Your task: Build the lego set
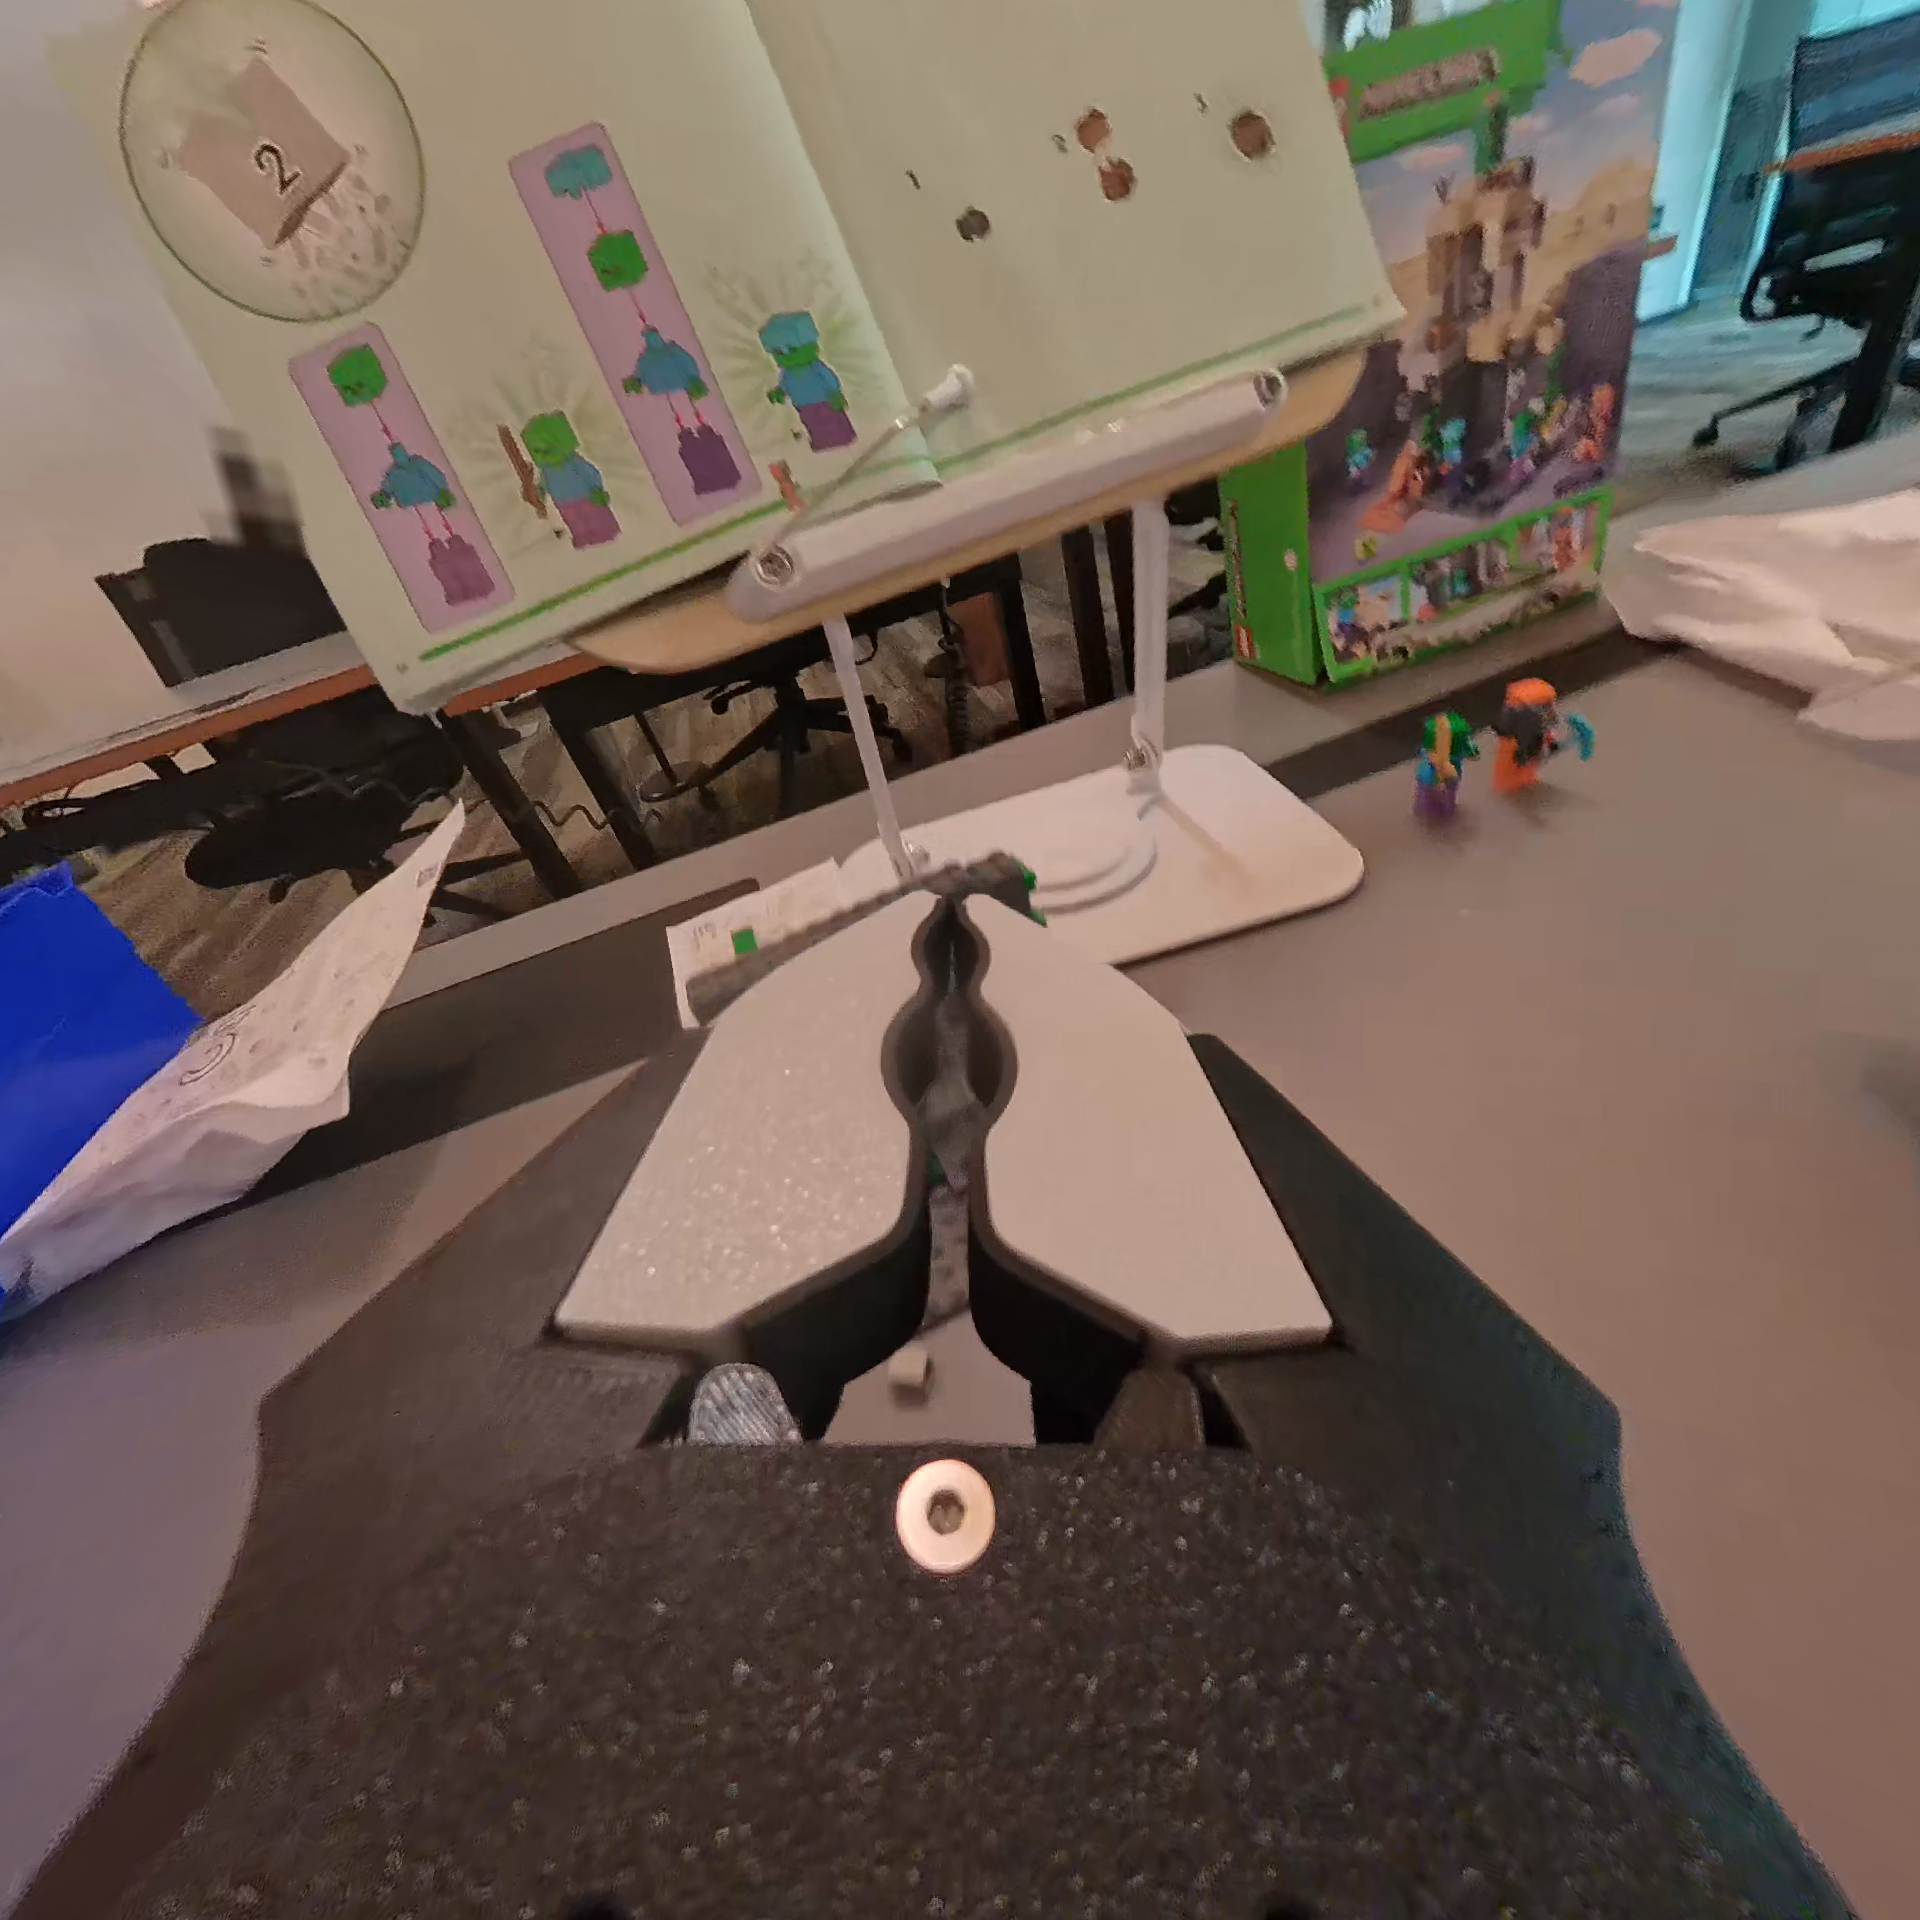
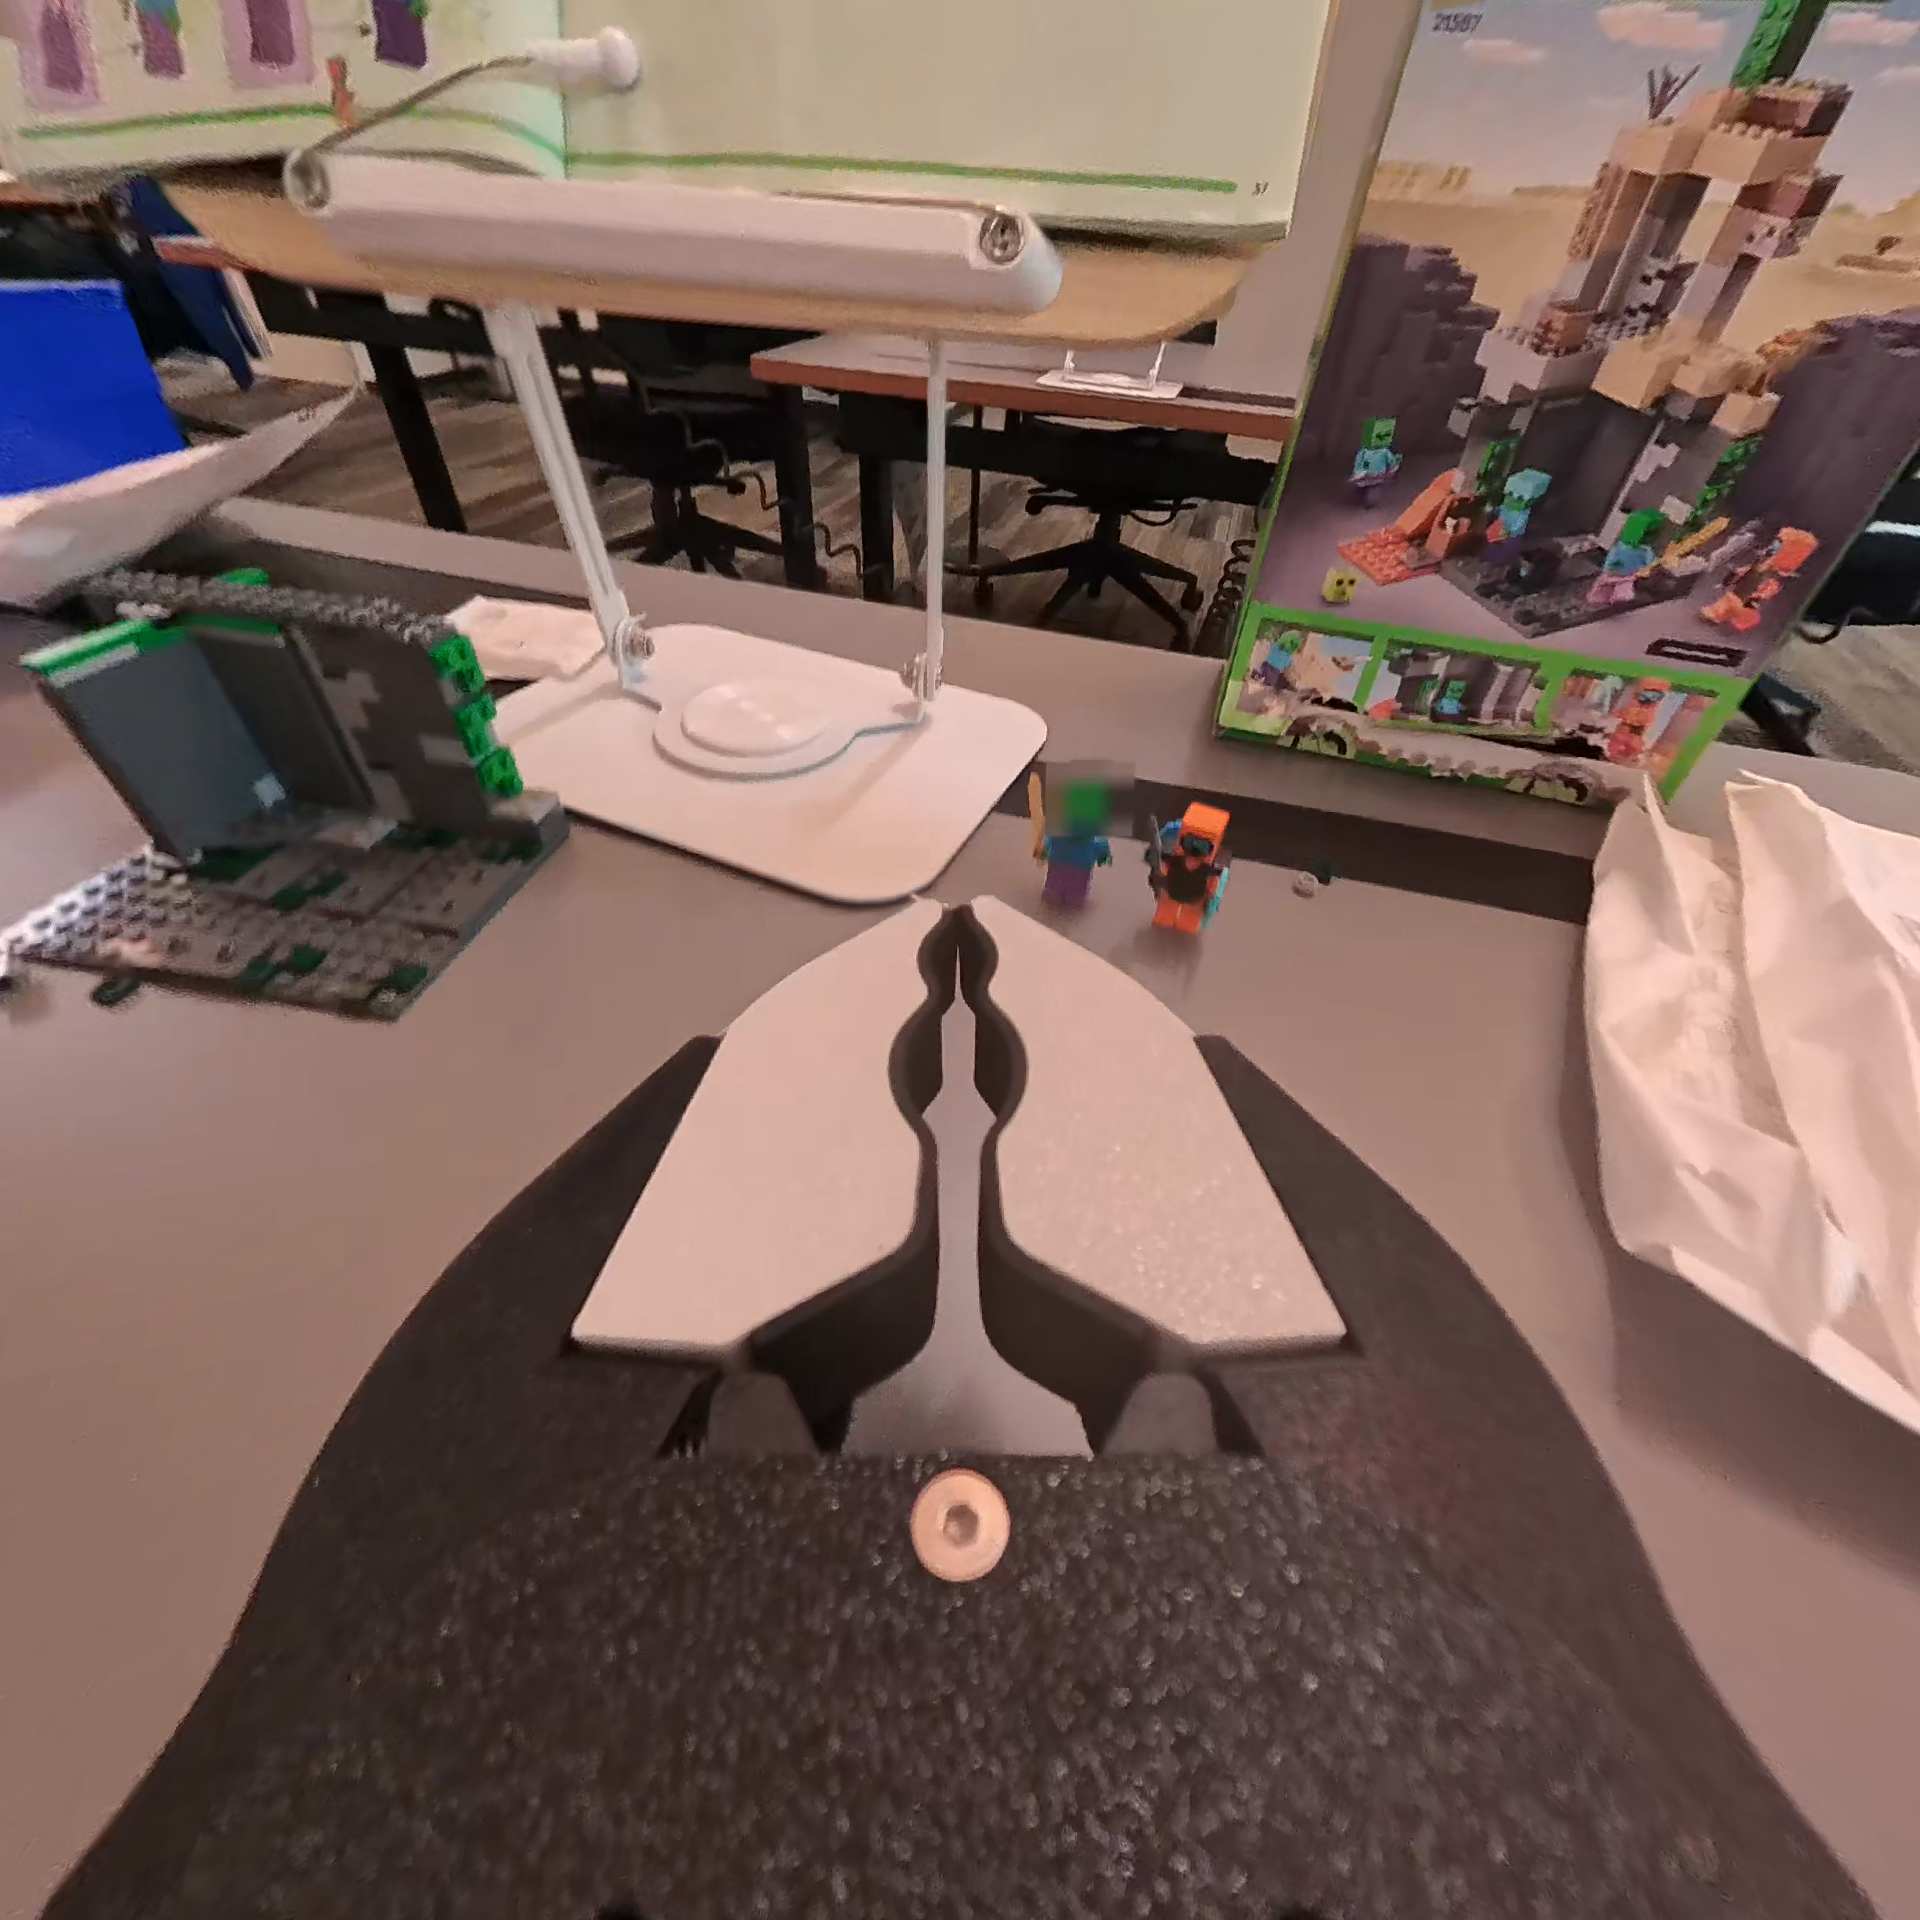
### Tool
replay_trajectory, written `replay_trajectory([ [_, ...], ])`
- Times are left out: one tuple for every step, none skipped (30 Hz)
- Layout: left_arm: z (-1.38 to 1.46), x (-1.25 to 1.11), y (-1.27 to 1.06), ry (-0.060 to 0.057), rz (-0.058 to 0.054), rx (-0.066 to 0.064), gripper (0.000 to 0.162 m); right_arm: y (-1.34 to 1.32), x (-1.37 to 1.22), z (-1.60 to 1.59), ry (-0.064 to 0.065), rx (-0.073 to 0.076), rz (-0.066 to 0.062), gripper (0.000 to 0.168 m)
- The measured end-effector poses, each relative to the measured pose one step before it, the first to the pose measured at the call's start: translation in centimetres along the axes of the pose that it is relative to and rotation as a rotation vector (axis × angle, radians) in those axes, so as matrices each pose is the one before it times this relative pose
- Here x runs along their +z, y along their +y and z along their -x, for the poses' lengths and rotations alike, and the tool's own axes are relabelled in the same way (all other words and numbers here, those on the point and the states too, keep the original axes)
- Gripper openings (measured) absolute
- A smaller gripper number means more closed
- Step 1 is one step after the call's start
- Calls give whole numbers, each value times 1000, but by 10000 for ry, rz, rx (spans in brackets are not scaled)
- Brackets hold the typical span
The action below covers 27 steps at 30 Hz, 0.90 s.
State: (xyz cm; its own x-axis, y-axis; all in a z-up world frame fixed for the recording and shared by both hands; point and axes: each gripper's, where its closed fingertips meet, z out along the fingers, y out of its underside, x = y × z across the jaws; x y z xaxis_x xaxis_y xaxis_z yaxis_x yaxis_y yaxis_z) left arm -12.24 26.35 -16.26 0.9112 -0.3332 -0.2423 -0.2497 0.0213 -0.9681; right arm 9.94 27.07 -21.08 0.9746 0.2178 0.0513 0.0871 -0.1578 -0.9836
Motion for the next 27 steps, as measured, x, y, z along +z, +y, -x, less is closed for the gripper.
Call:
replay_trajectory([
  [287,776,-586,-83,-112,-272,0,-275,705,-38,-11,89,-64,0],
  [303,740,-496,-104,-99,-266,0,-197,617,0,6,24,-19,0],
  [314,667,-268,-117,-31,-237,0,-224,447,56,-13,0,-30,0],
  [302,510,-121,-100,-21,-219,0,-341,230,172,-88,13,-83,0],
  [251,310,-39,-53,-53,-215,0,-413,18,226,-122,-28,-112,0],
  [161,123,86,22,-43,-118,0,-372,-139,224,-121,-88,-112,0],
  [155,27,264,15,22,74,0,-319,-239,184,-91,-117,-109,0],
  [262,-68,386,-55,59,171,0,-237,-264,153,-81,-70,-93,0],
  [252,-106,436,-30,56,18,0,-185,-260,233,-133,35,-74,0],
  [134,-140,473,72,84,-175,0,-162,-222,254,-155,95,-61,0],
  [157,-141,490,58,93,-207,0,-184,-187,287,-173,128,-74,0],
  [288,-96,424,-22,82,-113,0,-209,-142,284,-171,106,-90,0],
  [323,-58,292,-27,55,-41,0,-171,-79,216,-127,46,-70,0],
  [265,27,179,20,33,-51,0,-75,-14,183,-101,-16,-28,0],
  [262,58,87,11,34,-98,0,13,18,99,-69,-47,12,0],
  [189,47,-11,25,-16,-145,0,79,3,44,-38,-37,40,0],
  [72,35,-24,55,-28,-158,0,84,-28,-4,-39,-25,25,0],
  [-36,36,71,70,7,-128,0,84,-50,-9,-50,1,6,0],
  [-147,52,155,97,39,-74,0,114,-47,-72,-28,45,13,0],
  [-197,35,236,92,64,-33,0,152,-12,-104,-29,93,46,0],
  [-237,25,228,103,65,-23,0,153,8,-115,-27,130,58,0],
  [-228,19,166,107,64,-18,0,123,15,-124,-21,147,54,0],
  [-230,6,72,107,44,-26,1,94,3,-111,-23,148,32,0],
  [-169,-3,3,73,2,-29,1,40,-12,-100,-27,128,14,0],
  [-138,2,18,55,-1,-17,1,52,-40,-80,-24,88,22,0],
  [-109,32,107,44,49,-1,1,46,-44,-76,-2,54,15,0],
  [-46,37,126,15,57,27,1,11,-59,-56,-5,45,0,0],
])
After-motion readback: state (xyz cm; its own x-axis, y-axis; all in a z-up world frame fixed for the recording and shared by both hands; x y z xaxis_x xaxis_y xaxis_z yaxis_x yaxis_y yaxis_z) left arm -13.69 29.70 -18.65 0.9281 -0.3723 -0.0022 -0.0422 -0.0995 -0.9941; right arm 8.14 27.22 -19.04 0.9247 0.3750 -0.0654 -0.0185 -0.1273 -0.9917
